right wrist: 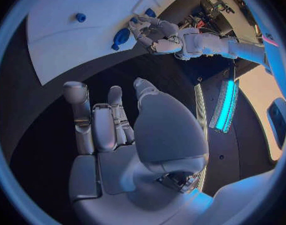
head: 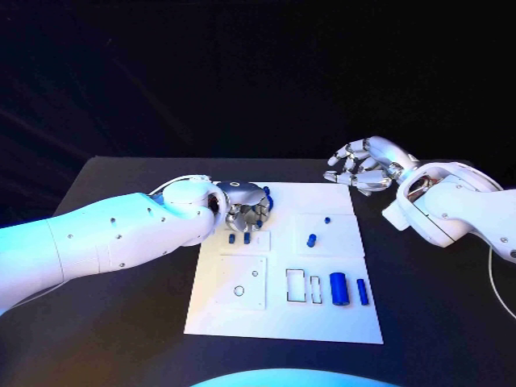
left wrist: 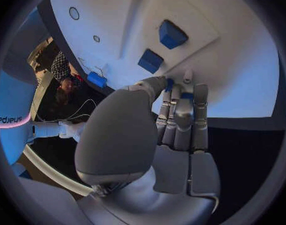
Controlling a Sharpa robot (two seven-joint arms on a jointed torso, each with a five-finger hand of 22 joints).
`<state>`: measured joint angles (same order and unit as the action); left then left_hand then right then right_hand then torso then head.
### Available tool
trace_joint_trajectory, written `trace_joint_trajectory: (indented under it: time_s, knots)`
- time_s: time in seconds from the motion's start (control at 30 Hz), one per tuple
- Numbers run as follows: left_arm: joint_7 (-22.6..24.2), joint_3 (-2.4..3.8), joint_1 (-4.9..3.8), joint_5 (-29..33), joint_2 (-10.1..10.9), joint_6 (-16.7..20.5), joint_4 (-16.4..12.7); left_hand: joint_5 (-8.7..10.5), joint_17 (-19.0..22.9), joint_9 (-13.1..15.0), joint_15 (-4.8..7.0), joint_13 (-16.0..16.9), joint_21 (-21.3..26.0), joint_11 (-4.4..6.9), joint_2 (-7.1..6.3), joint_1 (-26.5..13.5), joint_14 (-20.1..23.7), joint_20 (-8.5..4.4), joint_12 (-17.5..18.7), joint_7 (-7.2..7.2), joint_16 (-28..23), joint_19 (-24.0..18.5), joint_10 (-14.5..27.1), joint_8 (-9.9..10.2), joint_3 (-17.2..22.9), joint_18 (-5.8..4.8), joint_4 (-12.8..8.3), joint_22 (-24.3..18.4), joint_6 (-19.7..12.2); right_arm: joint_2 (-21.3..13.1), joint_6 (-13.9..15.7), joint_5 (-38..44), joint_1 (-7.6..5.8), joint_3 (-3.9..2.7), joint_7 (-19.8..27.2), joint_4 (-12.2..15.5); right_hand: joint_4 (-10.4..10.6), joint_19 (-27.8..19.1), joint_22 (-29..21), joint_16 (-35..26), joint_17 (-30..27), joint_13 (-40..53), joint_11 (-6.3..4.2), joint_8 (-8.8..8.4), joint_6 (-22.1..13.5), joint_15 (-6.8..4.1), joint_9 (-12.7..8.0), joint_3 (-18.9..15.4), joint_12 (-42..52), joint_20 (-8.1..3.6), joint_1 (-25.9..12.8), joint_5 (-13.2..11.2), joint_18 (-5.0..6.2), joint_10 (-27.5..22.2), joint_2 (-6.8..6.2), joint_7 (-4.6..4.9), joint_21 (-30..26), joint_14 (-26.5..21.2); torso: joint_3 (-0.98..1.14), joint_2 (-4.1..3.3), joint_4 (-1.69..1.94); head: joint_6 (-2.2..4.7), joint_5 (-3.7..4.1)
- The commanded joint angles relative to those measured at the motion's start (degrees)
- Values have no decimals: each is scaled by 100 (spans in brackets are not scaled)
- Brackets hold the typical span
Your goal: Assemble the parts on the task board
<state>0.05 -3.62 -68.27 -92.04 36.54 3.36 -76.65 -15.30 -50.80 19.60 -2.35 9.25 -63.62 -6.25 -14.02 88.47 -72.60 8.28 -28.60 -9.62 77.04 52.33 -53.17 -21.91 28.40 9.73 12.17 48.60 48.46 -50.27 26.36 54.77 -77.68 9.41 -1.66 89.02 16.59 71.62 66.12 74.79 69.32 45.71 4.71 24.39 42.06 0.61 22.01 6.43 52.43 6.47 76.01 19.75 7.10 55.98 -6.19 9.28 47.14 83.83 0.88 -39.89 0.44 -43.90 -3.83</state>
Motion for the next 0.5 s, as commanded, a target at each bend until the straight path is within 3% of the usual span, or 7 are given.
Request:
trace_joint_trajectory:
  time_s: [0.03, 0.23, 0.5]
  knots:
    - [50, 2, 1, 39, -14, -30, -6, 21, -5, -6, -5, -6, -29, -5, 7, -41, -35, -1, 26, 10, 39, 32, -44, 27, 14, -9, -34, 5, 35, 3, -88, 23, 3, -1, 28, 6, 7, -30, -5, -27, -4, -5, -10, 33, 8, -36, -5, 29, -24, -15, 10, 16, 92, -14, -18, 16, -18, 1, 1, 2, -1, 0, -6]
    - [43, 3, 1, 38, -19, -39, -2, 38, -53, 2, 14, -4, -102, 22, 47, -63, -77, -8, 24, 36, 89, 93, -131, 12, 40, -21, -73, 93, 116, 5, -97, 23, 3, -1, 23, 6, 7, -20, -1, -26, 3, -14, -12, 38, 12, -38, -7, 32, -27, -16, 6, 15, 90, -8, -15, 14, -10, 5, 2, 1, -1, 6, 0]
    - [32, 3, 1, 20, -25, 34, 16, 50, -453, 70, 149, 38, -456, 174, 228, -55, -387, -110, 21, 144, 295, 492, -564, -95, 116, -102, -296, 546, 541, 2, -98, 23, 3, -1, 20, 8, 7, -20, -1, -26, 3, -14, -12, 38, 12, -38, -7, 32, -27, -16, 6, 15, 90, -8, -15, 14, -10, 5, 0, 1, -1, 7, -2]
